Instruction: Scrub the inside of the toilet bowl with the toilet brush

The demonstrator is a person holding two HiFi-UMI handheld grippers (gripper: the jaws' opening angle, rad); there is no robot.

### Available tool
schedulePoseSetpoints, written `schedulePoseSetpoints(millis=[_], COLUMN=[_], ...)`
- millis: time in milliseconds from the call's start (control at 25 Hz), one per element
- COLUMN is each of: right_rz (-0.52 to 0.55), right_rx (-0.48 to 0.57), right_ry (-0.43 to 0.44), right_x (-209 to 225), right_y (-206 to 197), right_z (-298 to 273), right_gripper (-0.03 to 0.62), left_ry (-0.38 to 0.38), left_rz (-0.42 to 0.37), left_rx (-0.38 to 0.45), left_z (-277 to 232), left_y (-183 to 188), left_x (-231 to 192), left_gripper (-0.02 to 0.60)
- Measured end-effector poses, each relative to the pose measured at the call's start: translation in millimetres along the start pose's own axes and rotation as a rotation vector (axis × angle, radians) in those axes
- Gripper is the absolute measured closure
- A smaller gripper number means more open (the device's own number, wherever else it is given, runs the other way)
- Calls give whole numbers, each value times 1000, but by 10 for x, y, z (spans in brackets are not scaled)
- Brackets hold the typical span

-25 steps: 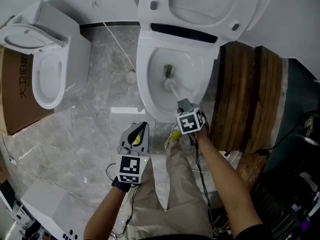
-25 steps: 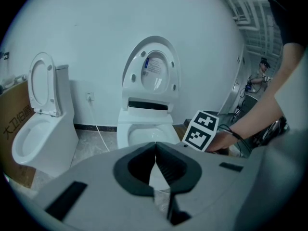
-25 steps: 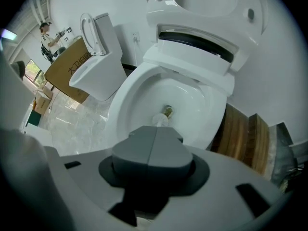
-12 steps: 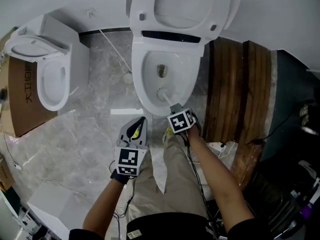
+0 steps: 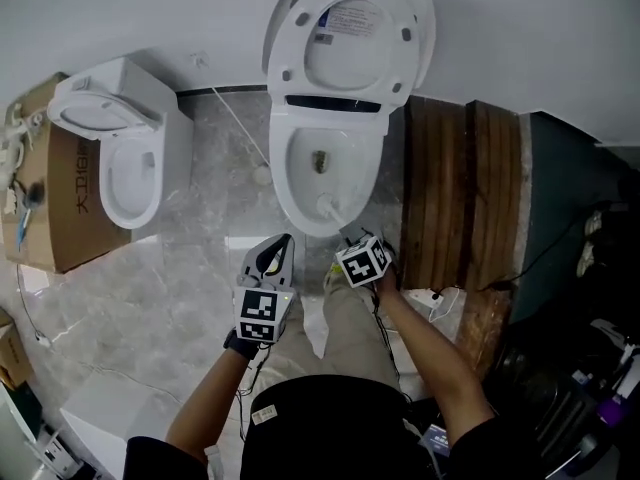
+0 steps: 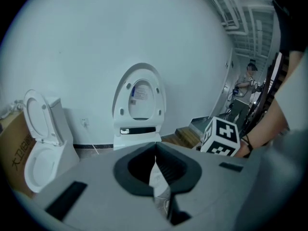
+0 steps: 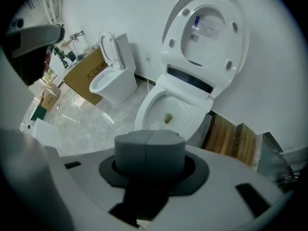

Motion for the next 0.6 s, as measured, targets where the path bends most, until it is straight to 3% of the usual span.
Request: schedulePoseSetpoints(millis=[160, 320, 600], right_rz=[-32, -40, -94], right_rx=[86, 145, 221], right_ry=[-19, -21, 8], right_x=[2, -102, -142], right_y=[99, 158, 77], right_z=[781, 1549, 2313], right_gripper=[442, 441, 441], left_ry=[-19, 8, 7], left_rz=[-22, -46, -50], left_rx=[29, 84, 171], left_z=[216, 508, 811], left_y=[345, 709, 1166], left_x=[76, 20, 91], left_gripper=[569, 569, 569])
Point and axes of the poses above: the fingertips, and each gripper's own axes: z backward along the fingers, x to its right, y out of its top, the point moved 4 cm from there along z, backward along the fingers, and after that the axes turned 4 degrees about -z, right-handed, at the moved point
